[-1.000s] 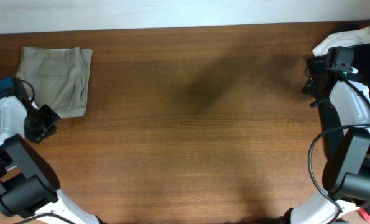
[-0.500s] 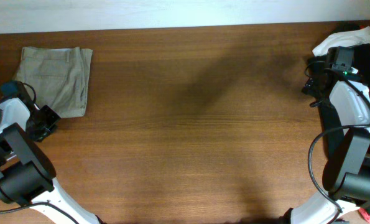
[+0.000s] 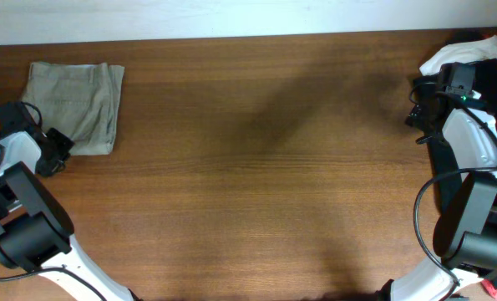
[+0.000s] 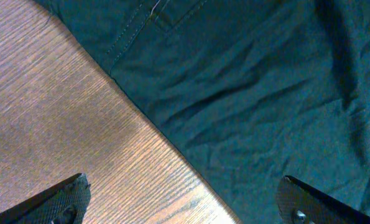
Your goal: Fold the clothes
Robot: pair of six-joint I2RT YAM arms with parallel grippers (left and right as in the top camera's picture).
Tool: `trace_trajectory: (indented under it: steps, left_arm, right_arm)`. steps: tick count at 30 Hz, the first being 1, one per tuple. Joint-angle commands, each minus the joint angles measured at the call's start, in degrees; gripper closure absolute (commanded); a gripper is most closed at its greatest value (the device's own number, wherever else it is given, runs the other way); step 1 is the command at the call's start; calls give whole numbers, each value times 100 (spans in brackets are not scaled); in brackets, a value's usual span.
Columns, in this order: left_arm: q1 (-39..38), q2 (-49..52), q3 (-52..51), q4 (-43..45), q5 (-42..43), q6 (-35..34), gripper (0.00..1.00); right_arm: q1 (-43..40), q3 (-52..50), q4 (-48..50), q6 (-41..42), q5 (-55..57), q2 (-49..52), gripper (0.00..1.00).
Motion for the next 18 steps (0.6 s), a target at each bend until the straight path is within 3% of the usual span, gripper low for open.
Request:
trace_trajectory:
  steps: [1, 9, 18]
  left_arm:
    - [-2, 466, -109, 435, 105, -411, 100]
    - [-308, 944, -109, 1344, 317, -839, 99]
    - [-625, 1246, -109, 2221, 481, -872, 99]
  right_arm:
    - [-15, 85, 11, 28, 90, -59, 2]
    - [-15, 85, 11, 28, 90, -59, 1]
    - [-15, 85, 11, 28, 90, -59, 1]
